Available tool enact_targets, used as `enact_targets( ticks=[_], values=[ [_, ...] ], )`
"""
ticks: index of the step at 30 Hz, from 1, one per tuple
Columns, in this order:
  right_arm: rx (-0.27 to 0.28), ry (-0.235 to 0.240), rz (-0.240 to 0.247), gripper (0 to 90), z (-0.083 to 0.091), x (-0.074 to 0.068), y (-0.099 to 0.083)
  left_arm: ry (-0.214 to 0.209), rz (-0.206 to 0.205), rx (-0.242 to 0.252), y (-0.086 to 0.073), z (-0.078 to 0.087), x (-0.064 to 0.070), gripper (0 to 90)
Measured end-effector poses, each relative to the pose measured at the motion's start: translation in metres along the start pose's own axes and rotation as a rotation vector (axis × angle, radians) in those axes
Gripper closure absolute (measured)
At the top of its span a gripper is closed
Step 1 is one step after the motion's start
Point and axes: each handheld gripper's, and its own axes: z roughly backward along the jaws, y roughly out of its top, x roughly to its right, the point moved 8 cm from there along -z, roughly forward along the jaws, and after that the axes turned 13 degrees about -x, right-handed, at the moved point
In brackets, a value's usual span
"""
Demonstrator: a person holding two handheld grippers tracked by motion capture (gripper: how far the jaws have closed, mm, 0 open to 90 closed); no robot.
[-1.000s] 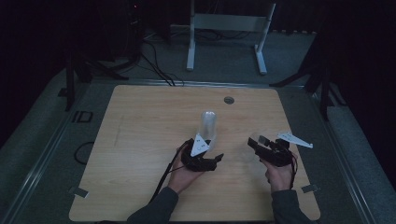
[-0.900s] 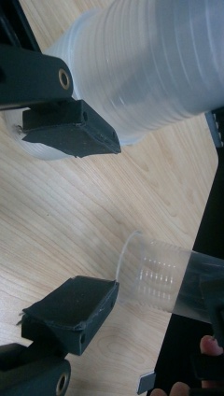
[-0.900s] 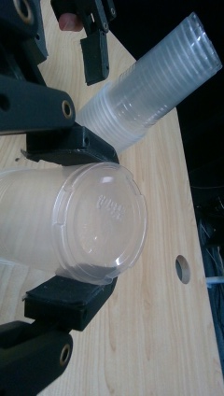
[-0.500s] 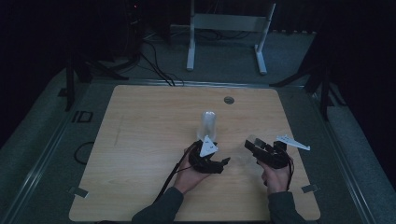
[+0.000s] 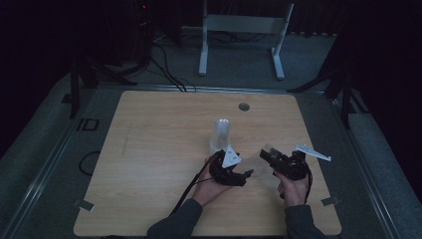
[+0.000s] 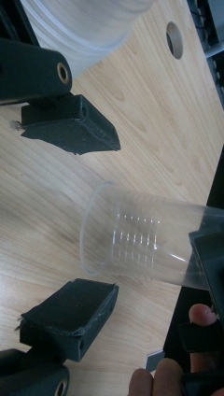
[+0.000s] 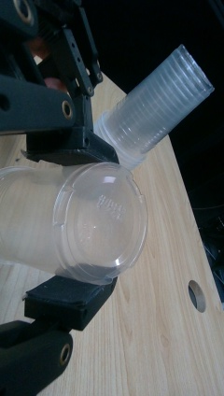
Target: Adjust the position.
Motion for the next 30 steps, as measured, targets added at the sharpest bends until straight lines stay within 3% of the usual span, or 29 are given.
enact_targets(
  ticks=[8, 20, 30],
  values=[
    [0.002, 0.012, -0.004, 41.1, 0.001, -0.001, 0.0, -0.003, -0.016, 0.012, 0.009, -0.005, 0.005, 26.2],
    [0.002, 0.025, -0.01, 41.2, 0.0, -0.003, -0.001, -0.013, -0.005, 0.008, 0.015, -0.02, 0.007, 25.2],
    [0.012, 0.067, -0.052, 41.4, 0.002, -0.004, -0.001, -0.002, -0.014, 0.021, 0.016, -0.027, 0.01, 23.6]
  ],
)
